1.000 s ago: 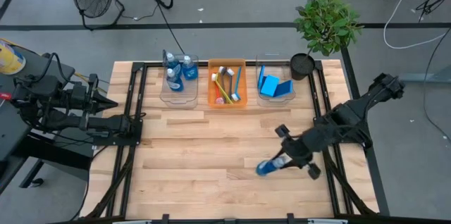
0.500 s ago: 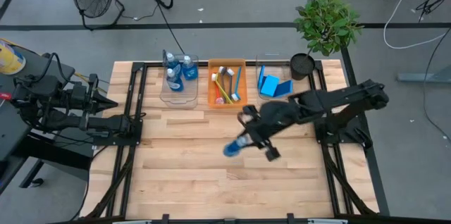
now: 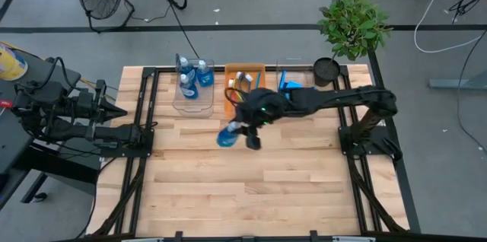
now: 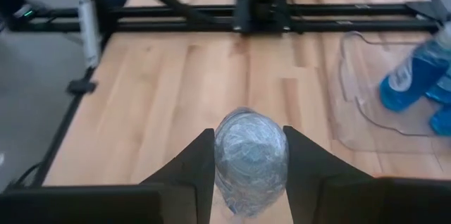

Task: Pick & Place Kitchen Sink Supplies
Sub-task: Put the dish soap into the left transparent bin

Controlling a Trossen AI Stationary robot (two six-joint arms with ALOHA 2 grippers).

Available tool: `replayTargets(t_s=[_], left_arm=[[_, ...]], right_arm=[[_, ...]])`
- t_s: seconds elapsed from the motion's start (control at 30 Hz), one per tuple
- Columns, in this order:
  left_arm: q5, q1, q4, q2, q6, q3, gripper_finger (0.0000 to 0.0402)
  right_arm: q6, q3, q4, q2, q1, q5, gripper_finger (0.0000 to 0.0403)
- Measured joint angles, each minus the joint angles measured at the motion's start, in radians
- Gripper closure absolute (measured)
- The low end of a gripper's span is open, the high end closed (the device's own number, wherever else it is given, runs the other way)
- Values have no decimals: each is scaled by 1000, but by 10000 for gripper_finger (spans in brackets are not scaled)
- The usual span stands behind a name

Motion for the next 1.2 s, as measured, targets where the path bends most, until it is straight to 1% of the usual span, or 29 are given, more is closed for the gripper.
replayTargets(t_s=[0.2,0.43,0.53,0.7,0.87,1.0,1.1,1.2], left_arm=[[0,0,0,0,0,0,378],[0,0,0,0,0,0,378],[0,0,0,0,0,0,378],[0,0,0,0,0,0,378],[0,0,0,0,0,0,378],[0,0,0,0,0,0,378],[0,0,0,0,0,0,378],[0,0,0,0,0,0,378]], right_arm=[[67,0,92,91,-46,1,281],[71,0,145,173,-65,16,281],[74,0,145,200,-65,56,281],[56,0,145,241,-65,91,281],[58,0,135,285,-65,90,281],[60,0,128,291,-65,93,281],[59,-6,132,291,-65,115,281],[65,-6,130,290,-65,116,269]])
